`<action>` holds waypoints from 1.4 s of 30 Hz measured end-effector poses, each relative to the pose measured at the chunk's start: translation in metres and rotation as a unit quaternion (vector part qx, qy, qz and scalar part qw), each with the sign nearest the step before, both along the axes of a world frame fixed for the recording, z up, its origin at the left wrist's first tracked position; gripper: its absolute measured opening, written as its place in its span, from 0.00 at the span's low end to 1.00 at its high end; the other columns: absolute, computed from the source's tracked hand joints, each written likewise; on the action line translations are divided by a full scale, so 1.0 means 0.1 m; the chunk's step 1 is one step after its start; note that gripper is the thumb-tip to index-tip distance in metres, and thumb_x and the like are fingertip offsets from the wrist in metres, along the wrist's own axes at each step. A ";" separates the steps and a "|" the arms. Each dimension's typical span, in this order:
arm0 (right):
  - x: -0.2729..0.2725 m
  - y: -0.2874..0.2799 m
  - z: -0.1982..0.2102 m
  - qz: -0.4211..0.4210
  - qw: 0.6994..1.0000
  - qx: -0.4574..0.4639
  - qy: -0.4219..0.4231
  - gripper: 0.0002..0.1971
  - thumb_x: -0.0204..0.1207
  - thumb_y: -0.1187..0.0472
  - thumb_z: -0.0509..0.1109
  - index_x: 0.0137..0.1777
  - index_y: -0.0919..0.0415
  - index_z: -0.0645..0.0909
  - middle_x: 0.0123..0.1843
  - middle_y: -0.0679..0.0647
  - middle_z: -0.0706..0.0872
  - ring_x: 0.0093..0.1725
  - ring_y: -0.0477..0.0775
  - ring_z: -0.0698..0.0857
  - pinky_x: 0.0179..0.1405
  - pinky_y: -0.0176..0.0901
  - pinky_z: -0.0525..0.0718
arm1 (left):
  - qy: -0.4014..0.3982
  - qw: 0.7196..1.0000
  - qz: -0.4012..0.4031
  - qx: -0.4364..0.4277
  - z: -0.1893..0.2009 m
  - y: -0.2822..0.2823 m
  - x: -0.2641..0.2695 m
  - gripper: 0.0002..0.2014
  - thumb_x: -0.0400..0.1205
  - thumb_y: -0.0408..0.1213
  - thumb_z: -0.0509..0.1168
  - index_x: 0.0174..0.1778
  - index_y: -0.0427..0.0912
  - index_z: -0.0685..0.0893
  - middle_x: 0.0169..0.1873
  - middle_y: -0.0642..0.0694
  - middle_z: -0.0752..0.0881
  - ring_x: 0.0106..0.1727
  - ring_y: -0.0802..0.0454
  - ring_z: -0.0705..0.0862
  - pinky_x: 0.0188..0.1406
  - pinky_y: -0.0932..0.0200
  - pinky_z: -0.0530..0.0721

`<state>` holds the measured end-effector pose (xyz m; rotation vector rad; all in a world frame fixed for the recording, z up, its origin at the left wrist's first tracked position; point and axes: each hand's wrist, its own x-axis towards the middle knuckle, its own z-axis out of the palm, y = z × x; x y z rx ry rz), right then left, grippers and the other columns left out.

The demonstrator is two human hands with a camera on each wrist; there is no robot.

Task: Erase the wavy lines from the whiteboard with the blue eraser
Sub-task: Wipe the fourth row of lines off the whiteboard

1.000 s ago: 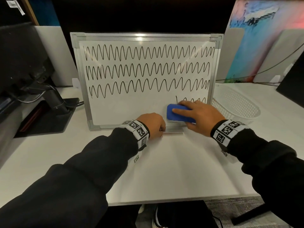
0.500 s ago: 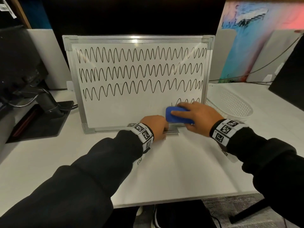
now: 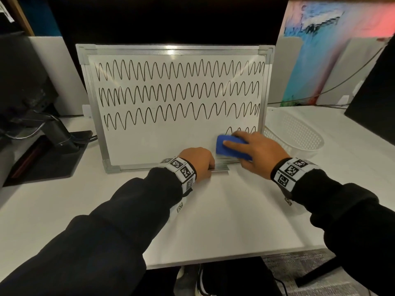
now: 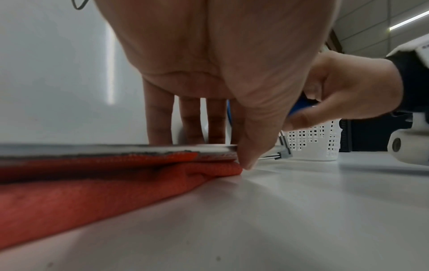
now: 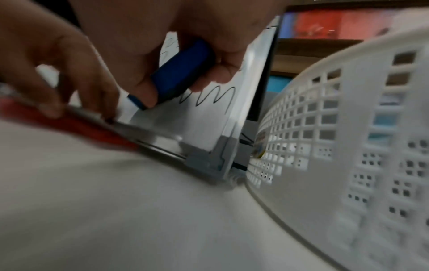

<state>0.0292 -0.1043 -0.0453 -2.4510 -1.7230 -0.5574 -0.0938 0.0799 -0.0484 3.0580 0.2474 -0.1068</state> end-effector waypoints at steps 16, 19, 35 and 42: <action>0.01 -0.10 0.00 -0.009 1.000 -0.021 -0.004 0.34 0.71 0.55 0.74 0.78 0.43 0.69 0.75 0.55 0.74 0.55 0.62 0.81 0.46 0.53 0.86 | 0.001 1.000 -0.001 -0.006 0.00 0.01 0.01 0.09 0.78 0.44 0.68 0.51 0.54 0.90 0.44 0.53 0.87 0.42 0.50 0.84 0.37 0.59 0.75; 0.08 -0.13 0.10 -0.051 0.998 0.017 0.016 0.33 0.72 0.55 0.73 0.78 0.43 0.69 0.75 0.55 0.74 0.56 0.62 0.81 0.46 0.52 0.84 | 0.003 1.000 -0.001 -0.009 -0.02 0.02 0.01 0.09 0.78 0.44 0.68 0.52 0.54 0.90 0.45 0.53 0.87 0.42 0.50 0.84 0.37 0.59 0.75; -0.02 -0.16 0.04 -0.114 0.992 -0.011 0.056 0.37 0.74 0.40 0.68 0.82 0.40 0.58 0.72 0.52 0.73 0.46 0.59 0.85 0.40 0.41 0.79 | 0.009 1.000 0.008 0.001 0.05 -0.15 0.04 0.07 0.78 0.43 0.68 0.50 0.50 0.87 0.46 0.49 0.86 0.45 0.46 0.85 0.45 0.56 0.83; -0.10 -0.17 -0.01 -0.114 0.989 -0.055 0.075 0.38 0.73 0.38 0.64 0.82 0.37 0.54 0.59 0.51 0.79 0.45 0.55 0.82 0.39 0.40 0.76 | 0.003 0.999 0.017 -0.032 0.06 -0.21 0.07 0.08 0.78 0.41 0.69 0.50 0.53 0.89 0.47 0.50 0.88 0.47 0.46 0.86 0.45 0.56 0.82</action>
